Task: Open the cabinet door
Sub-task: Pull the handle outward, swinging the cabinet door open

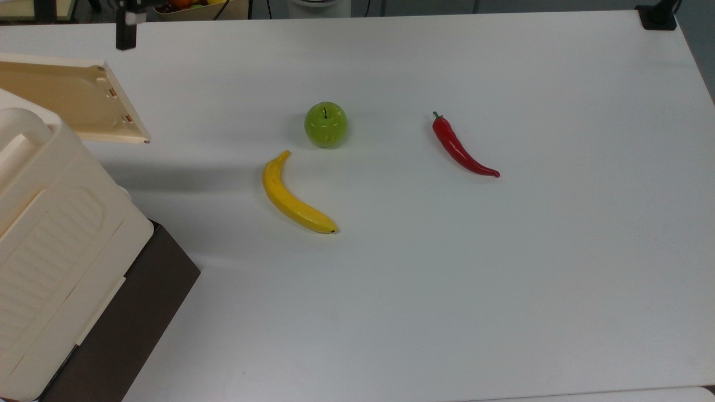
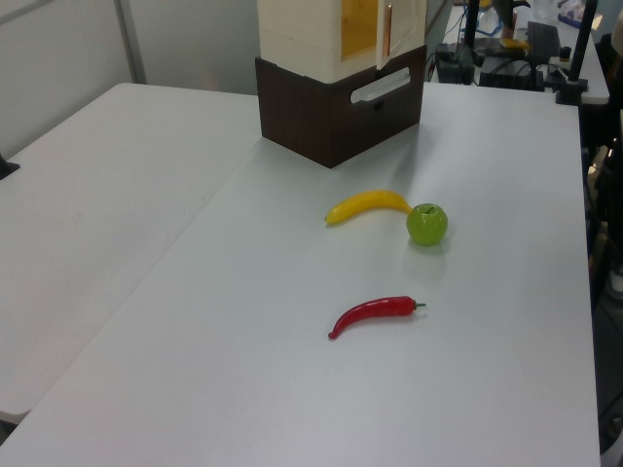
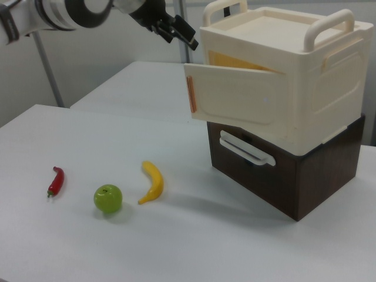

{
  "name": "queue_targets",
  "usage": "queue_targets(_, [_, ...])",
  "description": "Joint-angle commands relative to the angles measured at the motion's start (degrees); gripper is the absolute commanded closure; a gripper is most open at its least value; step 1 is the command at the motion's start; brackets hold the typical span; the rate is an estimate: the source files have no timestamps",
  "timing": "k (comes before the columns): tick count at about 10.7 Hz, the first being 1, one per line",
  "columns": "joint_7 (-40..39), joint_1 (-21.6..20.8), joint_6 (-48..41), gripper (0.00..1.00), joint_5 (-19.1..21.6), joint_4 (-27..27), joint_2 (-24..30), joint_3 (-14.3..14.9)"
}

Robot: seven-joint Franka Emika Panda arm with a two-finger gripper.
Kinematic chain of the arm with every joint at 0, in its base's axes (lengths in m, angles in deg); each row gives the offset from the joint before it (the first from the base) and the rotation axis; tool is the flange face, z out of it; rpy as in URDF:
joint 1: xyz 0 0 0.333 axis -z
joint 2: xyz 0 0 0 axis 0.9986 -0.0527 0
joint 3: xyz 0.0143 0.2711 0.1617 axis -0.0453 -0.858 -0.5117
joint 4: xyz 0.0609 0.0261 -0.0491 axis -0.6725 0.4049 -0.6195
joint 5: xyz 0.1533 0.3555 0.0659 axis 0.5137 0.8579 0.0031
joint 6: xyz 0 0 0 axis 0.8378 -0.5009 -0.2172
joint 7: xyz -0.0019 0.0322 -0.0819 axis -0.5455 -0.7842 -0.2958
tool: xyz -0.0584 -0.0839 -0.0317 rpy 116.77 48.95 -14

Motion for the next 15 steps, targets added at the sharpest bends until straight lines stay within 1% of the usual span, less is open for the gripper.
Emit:
queue_targets(1, [0.84,-0.29,6.02,0.00,1.15,-0.45,-3.48,0.46])
queue_targets(4, [0.23,0.15,4.80,0.00,1.15,0.68,-3.22,0.64])
queue_targets(6, [-1.51,0.41,-0.97,0.00,1.24,0.60,-2.52,1.07])
queue_targets(11, [-11.26,0.58,-16.62,0.00,1.59,0.43,0.02,1.34])
queue_targets(13, [-15.75,2.60,-22.60,0.00,3.07,0.16,0.47,1.34])
queue_targets(15, [-19.97,4.88,-26.73,0.00,4.13,0.16,1.35,1.34])
